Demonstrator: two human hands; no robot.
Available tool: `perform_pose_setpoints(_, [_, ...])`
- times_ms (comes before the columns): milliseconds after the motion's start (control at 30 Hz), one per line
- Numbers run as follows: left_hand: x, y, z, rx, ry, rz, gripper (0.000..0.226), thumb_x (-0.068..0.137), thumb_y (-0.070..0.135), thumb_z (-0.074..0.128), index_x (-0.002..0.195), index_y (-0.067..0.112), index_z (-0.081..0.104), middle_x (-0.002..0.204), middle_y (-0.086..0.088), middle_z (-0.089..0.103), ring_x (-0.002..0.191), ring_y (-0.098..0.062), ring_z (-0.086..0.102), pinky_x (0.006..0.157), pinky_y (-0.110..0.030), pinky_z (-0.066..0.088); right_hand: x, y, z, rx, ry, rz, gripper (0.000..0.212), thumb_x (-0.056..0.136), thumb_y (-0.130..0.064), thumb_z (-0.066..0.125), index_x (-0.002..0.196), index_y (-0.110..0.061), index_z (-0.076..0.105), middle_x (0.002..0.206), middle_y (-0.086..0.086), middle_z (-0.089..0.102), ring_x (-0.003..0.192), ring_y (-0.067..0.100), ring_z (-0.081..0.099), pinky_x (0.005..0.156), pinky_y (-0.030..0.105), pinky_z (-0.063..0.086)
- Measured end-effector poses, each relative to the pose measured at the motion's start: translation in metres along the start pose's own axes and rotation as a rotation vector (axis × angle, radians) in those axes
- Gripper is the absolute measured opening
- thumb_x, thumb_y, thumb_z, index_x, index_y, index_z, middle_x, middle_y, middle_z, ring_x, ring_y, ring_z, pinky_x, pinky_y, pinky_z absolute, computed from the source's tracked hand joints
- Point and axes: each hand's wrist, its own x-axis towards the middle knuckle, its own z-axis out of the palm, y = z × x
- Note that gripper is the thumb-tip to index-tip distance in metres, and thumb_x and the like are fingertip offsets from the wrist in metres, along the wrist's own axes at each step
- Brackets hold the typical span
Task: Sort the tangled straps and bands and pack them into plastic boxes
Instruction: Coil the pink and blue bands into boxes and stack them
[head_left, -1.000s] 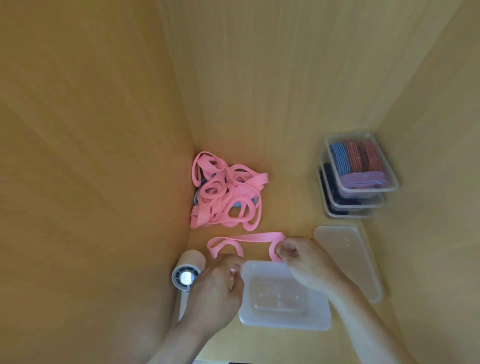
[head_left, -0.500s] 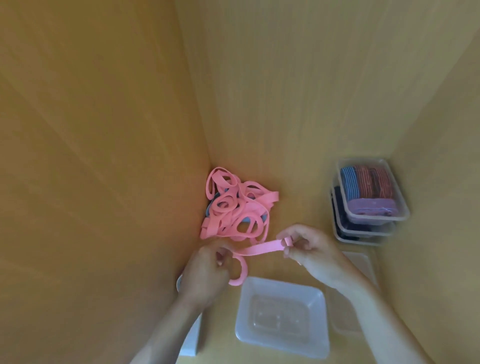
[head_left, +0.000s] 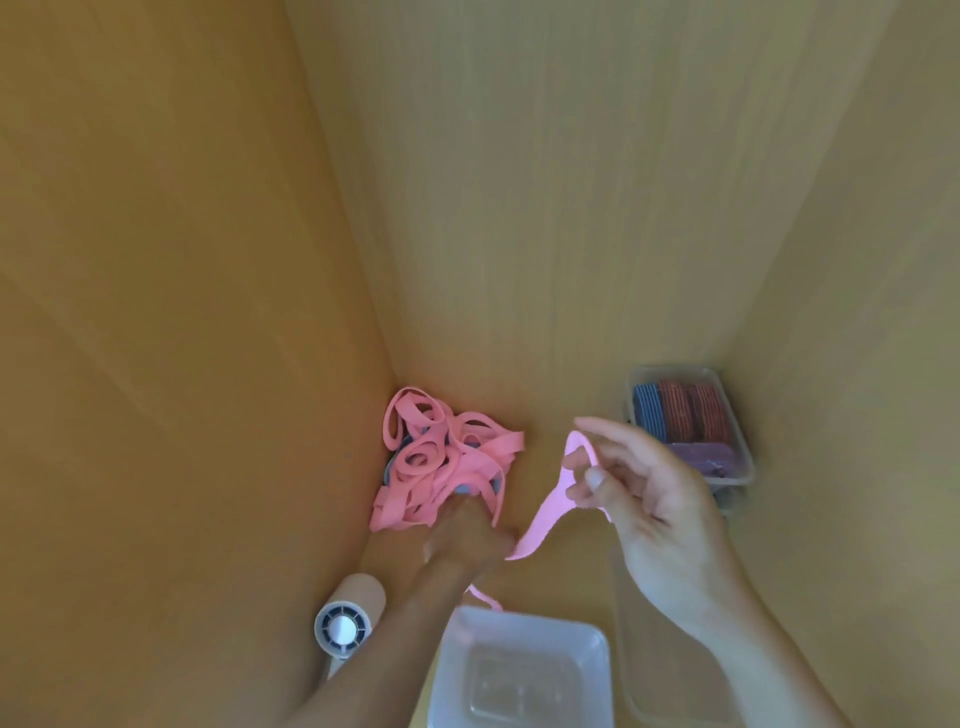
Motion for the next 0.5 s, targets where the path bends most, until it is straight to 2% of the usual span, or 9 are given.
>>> perform_pose_setpoints(67, [0.002,-0.003,0.008,0.038,-0.038,-0.035,0.038,0.071,0.030,0.066,0.106,0.016,0.064,0.111,-0.001,0.063,0.102,-0.023,0.063,0.079,-0.031,0.053,-0.002,-0.003,-0.003,0.008,0.020,0.000,0.040,0.098,0.001,0.057,0.121,-0.031,0.065,0.102,0.000,0.075,0.089,0.022,0.072,0.086,0.034,0.055])
perform_pose_setpoints(133, [0.003,-0.006,0.012,0.064,-0.004,-0.031,0.039,0.076,0.020,0.061,0.114,0.014,0.064,0.119,-0.004,0.062,0.109,-0.026,0.062,0.088,-0.033,0.054,-0.003,-0.007,-0.005,-0.009,0.028,-0.009,0.035,0.097,-0.002,0.061,0.121,-0.028,0.065,0.102,-0.001,0.076,0.095,0.021,0.071,0.090,0.040,0.054])
perform_pose_setpoints(200, [0.000,-0.003,0.005,0.057,0.047,0.007,0.027,0.078,0.014,0.058,0.103,0.011,0.069,0.109,-0.007,0.067,0.103,-0.028,0.064,0.081,-0.032,0.053,-0.002,-0.010,-0.006,-0.059,0.028,-0.031,0.032,0.095,-0.009,0.066,0.119,-0.030,0.065,0.102,-0.004,0.076,0.095,0.019,0.069,0.088,0.042,0.053])
perform_pose_setpoints(233, [-0.003,-0.003,-0.001,0.017,0.070,0.033,0.014,0.079,0.013,0.057,0.087,0.012,0.069,0.095,-0.008,0.069,0.091,-0.028,0.065,0.072,-0.031,0.051,-0.002,-0.010,-0.006,-0.070,0.036,-0.037,0.030,0.094,-0.012,0.068,0.117,-0.031,0.066,0.100,-0.004,0.076,0.091,0.017,0.067,0.085,0.043,0.052])
perform_pose_setpoints(267, [-0.003,-0.004,-0.005,-0.047,0.092,0.063,0.012,0.080,0.012,0.058,0.069,0.014,0.062,0.076,-0.005,0.065,0.072,-0.025,0.060,0.061,-0.029,0.046,-0.001,-0.010,-0.006,-0.060,0.051,-0.036,0.029,0.092,-0.015,0.069,0.115,-0.031,0.067,0.097,-0.001,0.076,0.085,0.017,0.065,0.081,0.044,0.052])
perform_pose_setpoints(300, [-0.006,-0.004,-0.011,-0.145,0.110,0.069,0.028,0.082,0.010,0.059,0.056,0.017,0.050,0.059,-0.001,0.054,0.057,-0.022,0.048,0.051,-0.028,0.036,0.001,-0.011,-0.006,-0.034,0.070,-0.031,0.028,0.091,-0.015,0.070,0.114,-0.030,0.068,0.095,0.002,0.076,0.080,0.019,0.062,0.078,0.045,0.051])
perform_pose_setpoints(367, [-0.012,-0.002,-0.030,-0.335,0.137,0.061,0.037,0.085,0.008,0.059,0.055,0.016,0.040,0.056,0.000,0.039,0.056,-0.019,0.032,0.053,-0.027,0.024,0.005,-0.010,-0.006,0.054,0.102,-0.010,0.025,0.092,-0.008,0.068,0.113,-0.023,0.067,0.091,0.008,0.075,0.074,0.021,0.062,0.071,0.038,0.051])
perform_pose_setpoints(434, [-0.022,0.005,-0.054,-0.509,0.094,0.062,0.026,0.087,0.011,0.059,0.063,0.011,0.048,0.063,-0.004,0.046,0.063,-0.020,0.039,0.062,-0.031,0.030,0.011,-0.009,-0.006,0.150,0.125,0.031,0.022,0.094,-0.004,0.064,0.112,-0.017,0.066,0.091,0.009,0.075,0.068,0.017,0.065,0.060,0.020,0.049])
perform_pose_setpoints(500, [-0.035,0.012,-0.079,-0.681,0.035,0.129,0.018,0.078,0.020,0.062,0.072,0.003,0.060,0.067,-0.005,0.058,0.066,-0.020,0.051,0.070,-0.035,0.041,0.018,-0.009,-0.006,0.231,0.152,0.074,0.019,0.096,-0.005,0.062,0.112,-0.015,0.066,0.093,0.007,0.077,0.064,0.016,0.066,0.057,0.016,0.050])
